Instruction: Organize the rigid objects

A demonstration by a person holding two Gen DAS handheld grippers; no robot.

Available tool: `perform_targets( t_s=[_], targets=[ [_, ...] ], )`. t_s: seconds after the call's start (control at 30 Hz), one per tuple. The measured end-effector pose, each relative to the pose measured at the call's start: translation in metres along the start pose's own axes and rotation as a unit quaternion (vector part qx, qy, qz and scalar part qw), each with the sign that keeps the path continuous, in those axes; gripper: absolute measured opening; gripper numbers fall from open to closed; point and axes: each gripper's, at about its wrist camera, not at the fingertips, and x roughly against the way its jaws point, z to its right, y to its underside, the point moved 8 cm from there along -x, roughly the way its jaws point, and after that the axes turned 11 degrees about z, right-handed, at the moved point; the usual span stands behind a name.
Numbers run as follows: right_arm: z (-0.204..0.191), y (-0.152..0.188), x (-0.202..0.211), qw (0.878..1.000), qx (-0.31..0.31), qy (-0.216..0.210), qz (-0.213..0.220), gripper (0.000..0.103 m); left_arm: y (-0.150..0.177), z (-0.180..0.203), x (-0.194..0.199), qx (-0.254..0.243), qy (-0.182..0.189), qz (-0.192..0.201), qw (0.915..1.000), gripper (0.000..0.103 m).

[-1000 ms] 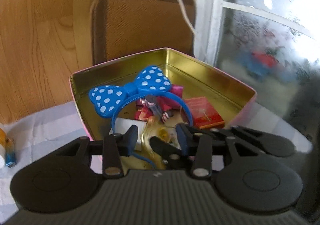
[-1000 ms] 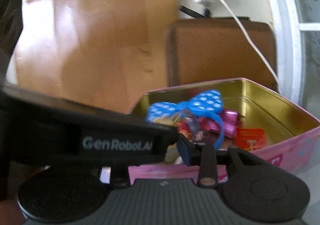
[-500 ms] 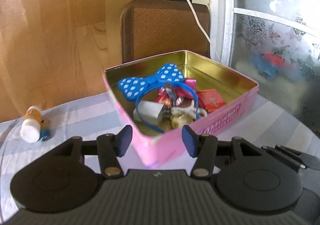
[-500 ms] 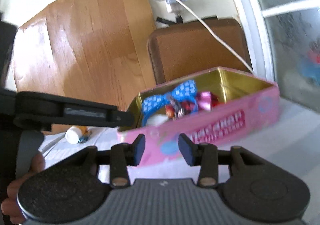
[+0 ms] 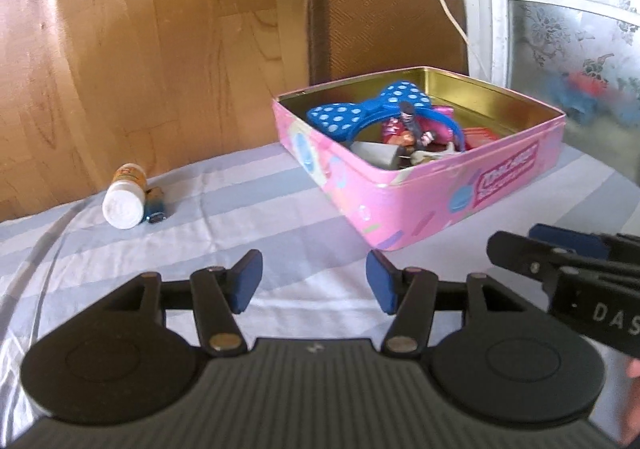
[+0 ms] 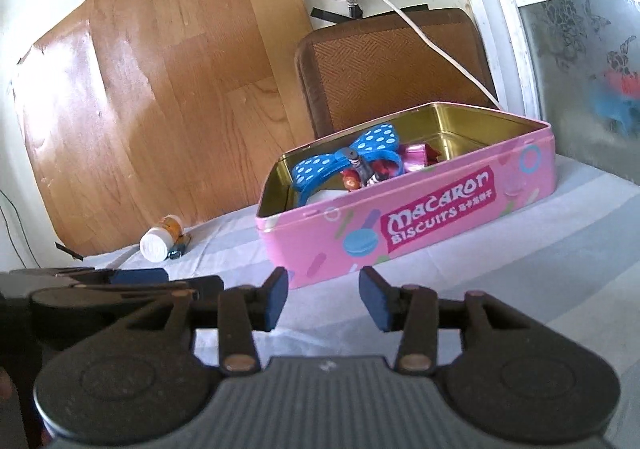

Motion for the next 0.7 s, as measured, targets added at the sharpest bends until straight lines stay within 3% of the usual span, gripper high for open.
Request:
perform_targets(
  t_s=[0.2, 0.7],
  targets=[
    [-0.012, 0.014, -0.003, 1.000, 0.021, 0.009, -0.016, 0.041, 0.023, -0.009, -0.012, 0.012, 0.001, -0.015, 0.9998, 0.060],
    [-0.023, 0.019, -0.012, 0.999, 0.044, 0.025, -0.015, 0.042, 0.021, -0.014, -0.005, 0.041, 0.007, 0.009, 0.9991, 0.060]
  ],
)
